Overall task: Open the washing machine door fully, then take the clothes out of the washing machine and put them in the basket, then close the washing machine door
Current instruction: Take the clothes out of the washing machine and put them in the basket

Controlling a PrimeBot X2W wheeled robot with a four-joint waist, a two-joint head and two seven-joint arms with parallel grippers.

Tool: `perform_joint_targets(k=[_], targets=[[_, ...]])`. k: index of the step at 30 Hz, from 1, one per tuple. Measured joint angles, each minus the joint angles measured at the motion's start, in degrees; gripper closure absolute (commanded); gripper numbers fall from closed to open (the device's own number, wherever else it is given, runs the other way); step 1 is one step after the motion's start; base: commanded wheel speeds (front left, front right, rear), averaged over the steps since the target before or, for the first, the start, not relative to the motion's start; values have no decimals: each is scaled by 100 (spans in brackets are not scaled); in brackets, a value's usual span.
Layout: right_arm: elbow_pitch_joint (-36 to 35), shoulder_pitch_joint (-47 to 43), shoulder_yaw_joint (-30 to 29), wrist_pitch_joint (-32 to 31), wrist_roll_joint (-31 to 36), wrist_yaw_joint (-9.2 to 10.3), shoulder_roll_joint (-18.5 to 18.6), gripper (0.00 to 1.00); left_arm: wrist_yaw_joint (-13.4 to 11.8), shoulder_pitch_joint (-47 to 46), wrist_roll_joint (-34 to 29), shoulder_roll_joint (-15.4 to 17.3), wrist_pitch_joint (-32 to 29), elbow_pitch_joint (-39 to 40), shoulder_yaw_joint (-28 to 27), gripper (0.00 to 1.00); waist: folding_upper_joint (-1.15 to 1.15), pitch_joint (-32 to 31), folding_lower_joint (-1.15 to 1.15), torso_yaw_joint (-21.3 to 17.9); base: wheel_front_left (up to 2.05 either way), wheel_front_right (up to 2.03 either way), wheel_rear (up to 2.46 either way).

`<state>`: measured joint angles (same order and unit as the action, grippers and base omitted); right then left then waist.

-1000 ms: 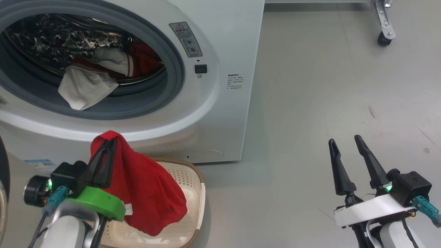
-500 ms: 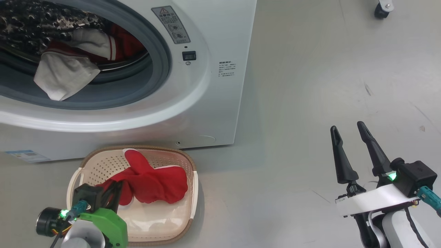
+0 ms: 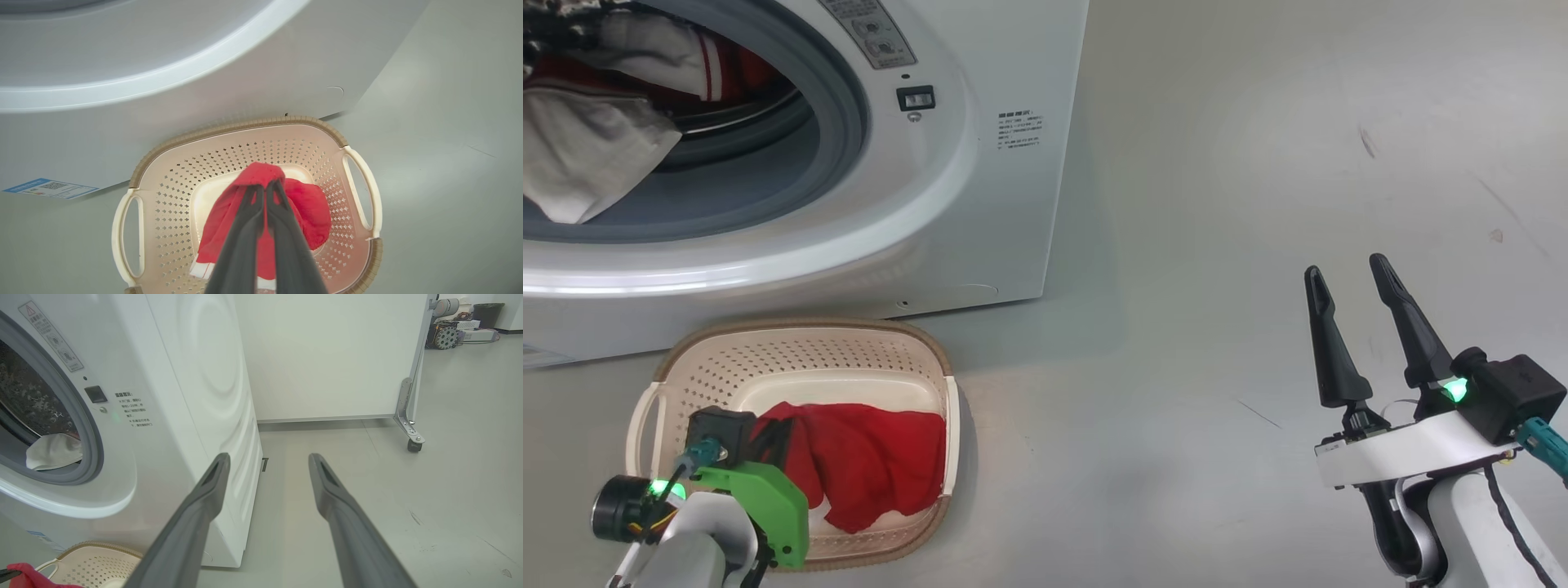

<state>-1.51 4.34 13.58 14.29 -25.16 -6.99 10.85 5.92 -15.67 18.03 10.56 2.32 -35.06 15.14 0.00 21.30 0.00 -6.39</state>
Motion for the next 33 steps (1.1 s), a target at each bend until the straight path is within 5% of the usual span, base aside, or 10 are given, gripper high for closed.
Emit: perform_joint_targets(k=[20,22,33], targets=[[-35,221,-249,12,16,0,-38,0,-67,-705,8,-151,-23,-1199,-121,100,0,521,0,-267,0,0,0],[-19,221,-247,15,18,0,-47,0,-104,-728,12,-222,-23,-1314,-108,0,0,495,0,-232,0,0,0],[97,220,-236,16,55,0,-75,0,-107,-792,21,-382,231,-1713,-53,0,0,211,0,-15,0,0,0]])
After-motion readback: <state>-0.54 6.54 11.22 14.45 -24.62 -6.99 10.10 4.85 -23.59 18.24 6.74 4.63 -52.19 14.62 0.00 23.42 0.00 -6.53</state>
